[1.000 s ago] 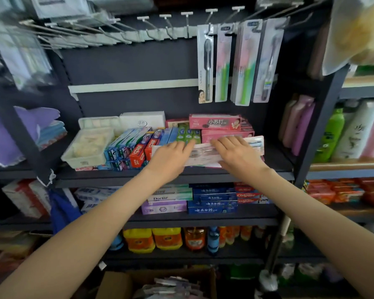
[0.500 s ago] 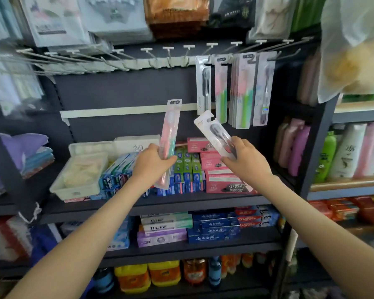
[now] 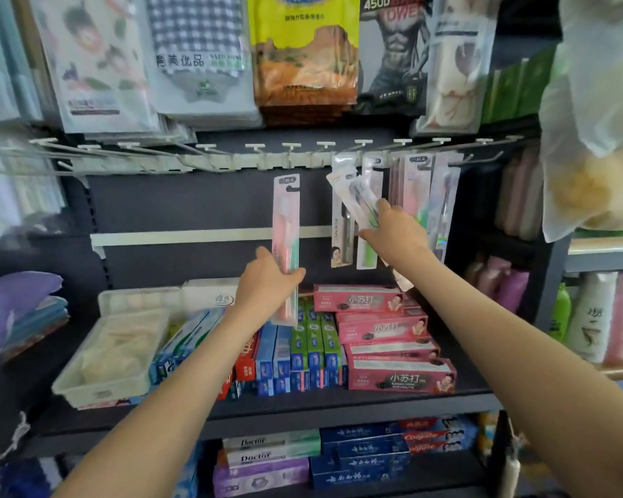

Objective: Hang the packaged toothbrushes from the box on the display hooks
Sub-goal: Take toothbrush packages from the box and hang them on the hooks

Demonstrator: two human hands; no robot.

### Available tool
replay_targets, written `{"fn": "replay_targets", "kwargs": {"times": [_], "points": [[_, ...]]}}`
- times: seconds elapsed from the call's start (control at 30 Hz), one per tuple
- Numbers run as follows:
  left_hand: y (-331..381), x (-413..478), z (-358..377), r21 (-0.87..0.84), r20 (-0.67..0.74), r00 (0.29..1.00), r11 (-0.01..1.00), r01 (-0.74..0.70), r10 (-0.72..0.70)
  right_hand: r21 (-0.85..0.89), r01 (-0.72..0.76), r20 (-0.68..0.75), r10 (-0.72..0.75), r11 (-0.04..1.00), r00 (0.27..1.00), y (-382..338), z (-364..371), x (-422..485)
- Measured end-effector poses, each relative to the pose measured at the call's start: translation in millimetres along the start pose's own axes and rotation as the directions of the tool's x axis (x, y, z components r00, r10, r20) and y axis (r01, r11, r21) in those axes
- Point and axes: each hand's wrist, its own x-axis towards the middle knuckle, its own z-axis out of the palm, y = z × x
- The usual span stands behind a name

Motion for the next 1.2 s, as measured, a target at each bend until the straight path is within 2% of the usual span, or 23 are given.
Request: {"fn": "replay_targets", "kwargs": {"times": [0.17,0.33,0.47,0.6,0.7,0.9,1.03,1.13,1.2], "points": [[2.3,11.6,6.6,0.075,-0.046,0.999,0.997,-0.026,0.03,-0.087,0.009,-0.009,-0.01,0.996,1.0,-1.5,9.6,23.8],[-0.4,22.9,10.3,0.078,-0.061,0.997,0.996,-0.032,0.037,-0.118,0.024,-0.03,-0.028,0.993,0.999,-2.5,22.0,38.8],[-5.8,29.2,12.5,0.1,-0.081,0.995,0.993,-0.058,0.066,-0.162,-0.016,-0.074,0.004,0.987,0.997,4.3,28.1,52.2],[-8.1,33.9,17.1,0.103,-0.09,0.992,0.991,-0.081,0.09,-0.134,-0.048,-0.084,0.037,0.99,0.996,7.9,31.6,59.4],[-8.6,35.1,22.6,0.102,-0.109,0.989,0.991,-0.089,0.1,-0.047,-0.034,-0.052,0.031,0.998,0.998,-0.2,38.3,59.2],[-11.5,34.3,36.6,0.131,-0.108,0.988,0.986,-0.098,0.113,0.222,-0.11,0.019,0.109,0.969,0.994,-29.0,51.6,59.1],[-17.9,31.9,35.9,0.167,-0.108,0.988,0.982,-0.091,0.11,0.258,-0.142,0.055,0.132,0.956,0.99,-34.2,53.3,58.1],[-26.5,28.5,33.7,0.229,-0.107,0.985,0.967,-0.11,0.137,0.27,-0.071,0.012,0.071,0.96,0.997,-27.9,52.1,44.8],[-30.6,25.4,32.6,0.275,-0.082,0.983,0.952,-0.135,0.163,0.338,0.065,-0.103,-0.032,0.939,0.994,-20.9,49.0,28.7]]}}
